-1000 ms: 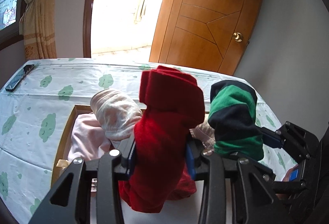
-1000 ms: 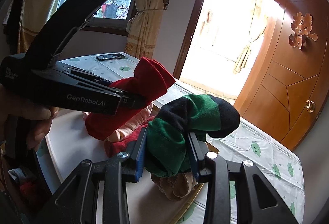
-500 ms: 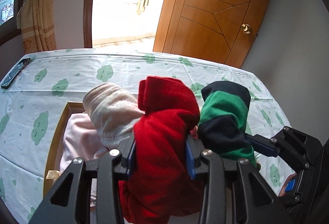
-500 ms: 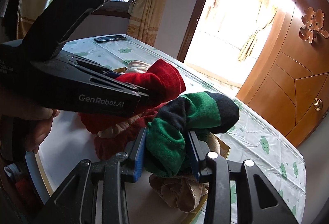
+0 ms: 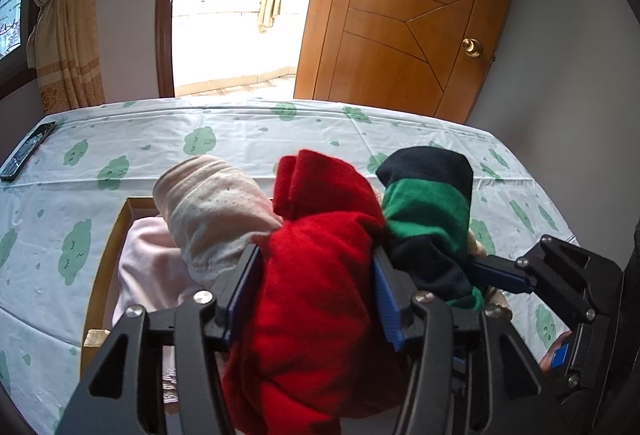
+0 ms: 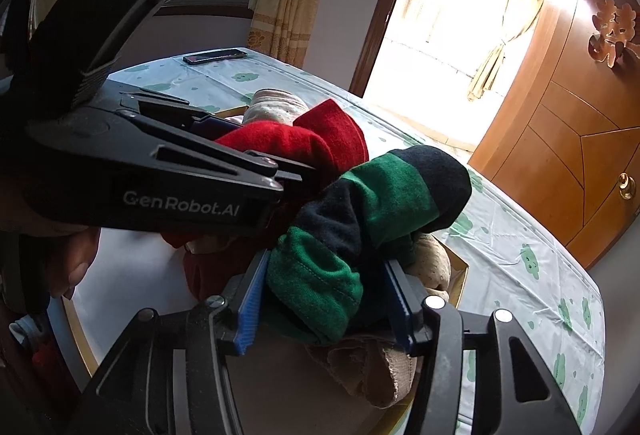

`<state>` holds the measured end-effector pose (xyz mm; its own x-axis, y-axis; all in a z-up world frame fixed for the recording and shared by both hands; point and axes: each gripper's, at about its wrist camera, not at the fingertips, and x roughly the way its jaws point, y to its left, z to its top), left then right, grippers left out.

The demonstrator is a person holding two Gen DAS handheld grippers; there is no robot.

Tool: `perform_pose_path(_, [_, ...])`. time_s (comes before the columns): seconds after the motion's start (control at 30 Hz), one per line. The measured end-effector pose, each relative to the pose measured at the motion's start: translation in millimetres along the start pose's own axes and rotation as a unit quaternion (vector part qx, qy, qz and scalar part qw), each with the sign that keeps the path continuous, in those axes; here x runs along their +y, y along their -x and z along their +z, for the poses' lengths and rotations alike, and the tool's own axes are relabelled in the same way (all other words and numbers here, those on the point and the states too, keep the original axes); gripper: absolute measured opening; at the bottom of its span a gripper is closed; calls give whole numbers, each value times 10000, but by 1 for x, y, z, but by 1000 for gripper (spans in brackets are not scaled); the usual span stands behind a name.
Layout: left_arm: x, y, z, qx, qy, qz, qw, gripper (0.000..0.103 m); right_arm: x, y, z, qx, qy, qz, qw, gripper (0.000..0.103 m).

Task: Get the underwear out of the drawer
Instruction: 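Open the left tool onto the tray while the right tool releases the green-black sock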

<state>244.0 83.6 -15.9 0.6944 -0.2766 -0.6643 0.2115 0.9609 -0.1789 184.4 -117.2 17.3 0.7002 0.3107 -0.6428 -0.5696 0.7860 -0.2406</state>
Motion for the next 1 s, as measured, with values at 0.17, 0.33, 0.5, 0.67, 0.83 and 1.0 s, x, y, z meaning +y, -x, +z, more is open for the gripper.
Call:
perform_pose_path(0.17, [-2,17,-5,-167,-33,93,9998,73,-4,13,-4,-114,-153,-115,9998,69])
perform_pose_path(0.33, [-2,38,-11,-335,-53,78,9994,73,-10,29,-7,-257,-385,-92,9989,70])
perform_pose_path(0.5, [-6,59,-17,-477,-106,85,9988,75,-6,46,-12,-334,-520,-29,9981,70])
perform_pose_path(0.67, [-6,77,-32,-517,-113,-11,9986,77,8,62,-23,-384,-485,25,9981,70])
perform_pose_path(0.83, [-5,93,-45,-524,-97,-73,9986,77,22,76,-31,-439,-387,100,9982,70])
perform_pose_path(1.0, [-7,112,-62,-572,-56,-308,9979,77,31,93,-42,-556,-512,352,9965,71])
